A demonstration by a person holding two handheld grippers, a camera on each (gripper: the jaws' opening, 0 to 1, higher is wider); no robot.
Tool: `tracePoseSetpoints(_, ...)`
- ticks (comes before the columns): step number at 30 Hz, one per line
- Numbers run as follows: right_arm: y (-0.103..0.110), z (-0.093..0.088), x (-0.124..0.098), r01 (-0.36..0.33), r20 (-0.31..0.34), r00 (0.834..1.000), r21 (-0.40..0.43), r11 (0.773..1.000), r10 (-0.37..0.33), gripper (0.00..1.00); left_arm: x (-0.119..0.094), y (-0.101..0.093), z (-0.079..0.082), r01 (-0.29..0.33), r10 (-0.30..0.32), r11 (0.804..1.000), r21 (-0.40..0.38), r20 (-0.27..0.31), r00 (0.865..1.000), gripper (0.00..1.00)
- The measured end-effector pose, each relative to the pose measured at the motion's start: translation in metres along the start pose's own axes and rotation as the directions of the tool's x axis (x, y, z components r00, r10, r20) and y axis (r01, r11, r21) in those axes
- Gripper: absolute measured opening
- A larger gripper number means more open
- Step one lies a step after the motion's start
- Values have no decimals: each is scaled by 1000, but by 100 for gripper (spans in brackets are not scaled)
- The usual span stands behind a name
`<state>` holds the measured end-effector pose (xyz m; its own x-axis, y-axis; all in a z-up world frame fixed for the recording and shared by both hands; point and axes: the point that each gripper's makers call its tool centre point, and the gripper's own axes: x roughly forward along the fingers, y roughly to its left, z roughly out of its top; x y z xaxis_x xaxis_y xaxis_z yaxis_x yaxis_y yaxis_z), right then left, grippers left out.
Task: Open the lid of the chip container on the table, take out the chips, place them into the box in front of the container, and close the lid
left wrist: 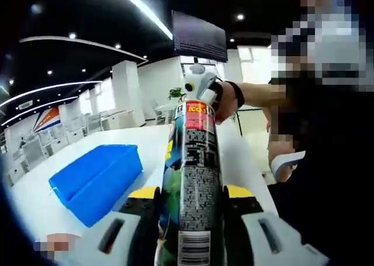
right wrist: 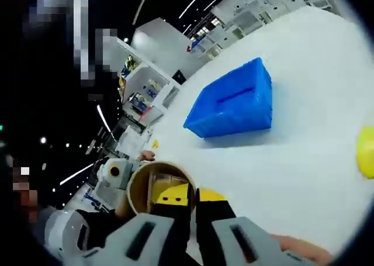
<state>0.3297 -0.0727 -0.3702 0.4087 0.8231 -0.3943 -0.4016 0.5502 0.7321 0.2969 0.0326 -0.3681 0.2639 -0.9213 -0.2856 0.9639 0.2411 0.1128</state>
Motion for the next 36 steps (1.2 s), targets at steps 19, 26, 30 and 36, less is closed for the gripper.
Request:
tracePoseSetpoints(19, -45, -49, 24, -14, 2, 1000, 88, 996, 14, 1, 12, -6, -26, 118, -95, 990, 74, -266, 959, 42)
tracePoseSetpoints(26, -49, -60, 26, 16, -26, 1000, 50, 999, -15, 1, 15, -12, -30, 130, -100, 988, 88, -289, 952, 42)
tracePoseSetpoints(30, -48, -60, 27, 24, -22, 999, 21, 1000, -23, 2, 15, -12, -30, 126, -98, 989, 82, -282, 954, 42)
tracePoseSetpoints(36, -49, -57, 25, 67, 8, 998, -115, 991, -67, 2, 16, -11, -30, 120, -96, 990, 75, -269, 958, 42)
